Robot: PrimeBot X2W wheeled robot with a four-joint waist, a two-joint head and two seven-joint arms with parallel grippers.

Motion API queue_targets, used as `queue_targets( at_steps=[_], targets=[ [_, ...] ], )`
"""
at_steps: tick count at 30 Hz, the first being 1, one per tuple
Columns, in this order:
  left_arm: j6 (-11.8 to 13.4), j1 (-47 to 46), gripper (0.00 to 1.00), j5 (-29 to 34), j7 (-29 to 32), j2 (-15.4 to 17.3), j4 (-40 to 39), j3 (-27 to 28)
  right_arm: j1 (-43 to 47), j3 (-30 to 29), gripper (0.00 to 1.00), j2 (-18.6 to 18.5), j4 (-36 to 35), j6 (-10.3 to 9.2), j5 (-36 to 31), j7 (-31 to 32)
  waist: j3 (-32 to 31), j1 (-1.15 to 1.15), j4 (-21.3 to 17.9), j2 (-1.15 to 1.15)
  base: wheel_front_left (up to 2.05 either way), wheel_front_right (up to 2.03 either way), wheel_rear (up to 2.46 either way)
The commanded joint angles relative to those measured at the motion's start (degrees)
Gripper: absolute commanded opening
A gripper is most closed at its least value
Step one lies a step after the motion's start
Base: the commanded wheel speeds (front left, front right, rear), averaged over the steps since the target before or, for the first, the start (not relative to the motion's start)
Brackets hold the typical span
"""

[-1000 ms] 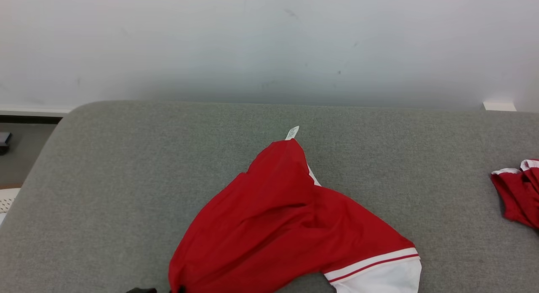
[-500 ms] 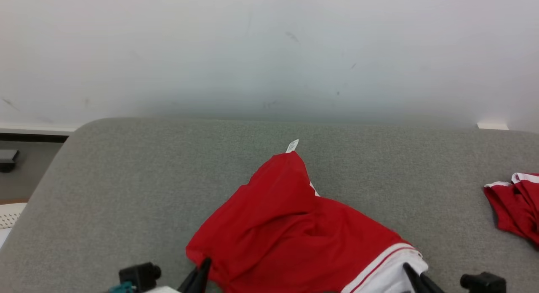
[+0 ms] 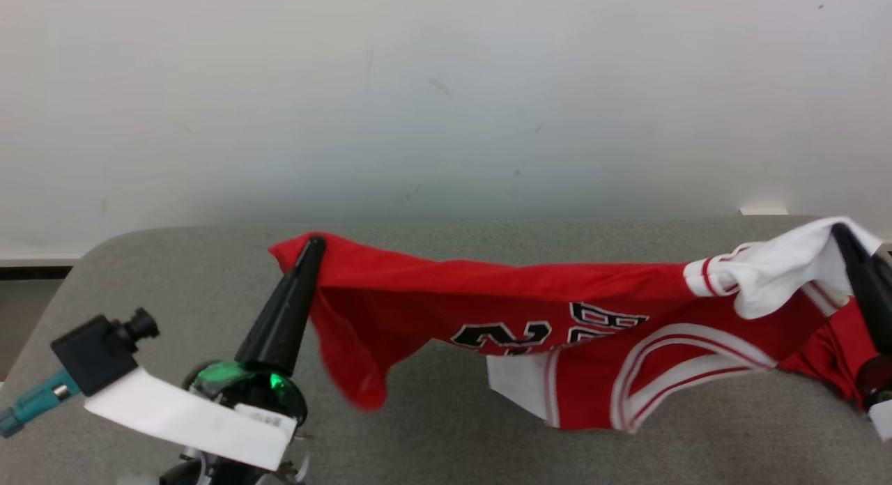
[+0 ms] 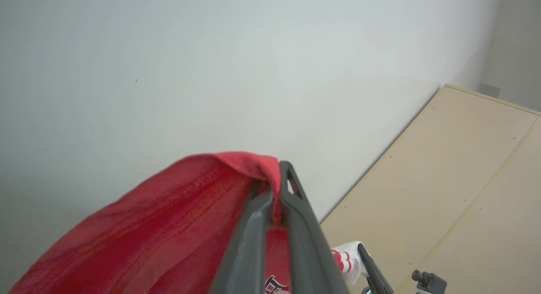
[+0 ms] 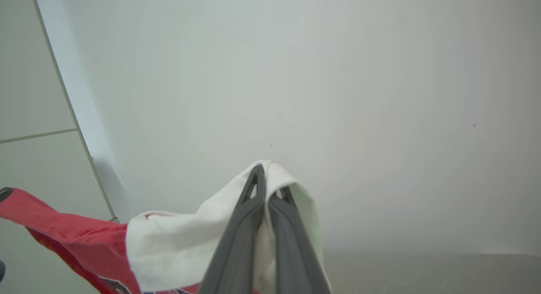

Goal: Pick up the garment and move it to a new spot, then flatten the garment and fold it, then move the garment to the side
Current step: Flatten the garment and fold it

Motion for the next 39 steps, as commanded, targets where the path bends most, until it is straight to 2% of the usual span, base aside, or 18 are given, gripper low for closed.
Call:
queue_targets(
  at_steps=[1,6,11,15,18,20,22,25,28,31,35,39],
  targets=[
    [0.35,-0.67,0.00,-0.80,0.15,-0.08,-0.98,0.18,-0.60,-0.81,0.00,-0.60,-0.97,0.00,0.57,0.20,-0.18,0.00,-0.31,0.00,0.00,0.00,0.00],
    [4.65,-3.76,0.00,-2.94,2.70,-0.15,-9.44,-0.24,1.98,-9.30,0.00,-2.73,-10.26,0.00,3.47,2.22,-0.10,0.00,-1.42,0.00,0.00,0.00,0.00],
    [8.63,-5.96,0.00,-2.88,5.02,0.21,-15.31,-0.18,5.51,-17.69,0.00,-3.00,-17.73,0.00,4.64,4.65,1.28,0.00,-2.38,0.00,0.00,0.00,0.00],
    [10.58,-7.70,0.00,-2.00,7.20,1.24,-16.71,-0.54,6.63,-23.12,0.00,-2.29,-19.30,0.00,4.02,7.88,3.10,0.00,-2.56,0.00,0.00,0.00,0.00],
    [11.41,-9.88,0.00,-0.24,8.11,2.69,-14.19,0.11,3.95,-24.02,0.00,-0.68,-17.77,0.00,4.92,11.42,5.16,0.00,-2.30,0.00,0.00,0.00,0.00],
    [11.63,-12.72,0.00,0.37,8.86,3.38,-11.55,0.05,0.82,-24.30,0.00,-0.04,-14.88,-0.01,3.66,13.99,7.74,0.00,-1.70,0.00,0.00,0.00,0.00],
    [11.09,-16.69,0.00,2.28,9.51,4.84,-7.63,-0.49,-3.89,-22.74,0.00,2.24,-12.11,0.00,3.67,16.91,10.55,0.00,-0.97,0.00,0.00,0.00,0.00],
    [8.83,-24.50,0.00,5.44,9.25,6.42,0.53,-2.25,-12.98,-20.21,0.00,4.94,-6.64,0.00,0.71,21.16,14.82,0.00,0.22,0.00,0.00,0.00,0.00],
    [7.67,-32.99,0.00,10.07,7.53,7.91,11.16,-3.05,-23.52,-16.88,0.00,8.30,0.54,0.00,-5.23,24.40,18.32,0.00,0.84,0.00,0.00,0.00,0.00],
    [7.24,-41.75,0.00,14.69,4.48,8.07,21.50,-4.10,-34.46,-15.03,0.00,12.32,8.04,0.00,-10.82,25.91,21.69,0.00,1.33,0.00,0.00,0.00,0.00],
    [6.90,-53.51,0.00,20.38,-2.49,8.47,32.98,-4.37,-48.07,-14.61,0.00,17.65,16.75,0.00,-18.78,23.18,26.08,0.00,1.58,0.00,0.00,0.00,0.00],
    [6.08,-64.11,0.00,25.22,-13.88,8.18,41.74,-3.70,-59.43,-14.70,0.00,21.23,22.05,0.00,-24.68,16.31,30.55,0.00,1.76,0.00,0.00,0.00,0.00]
  ],
)
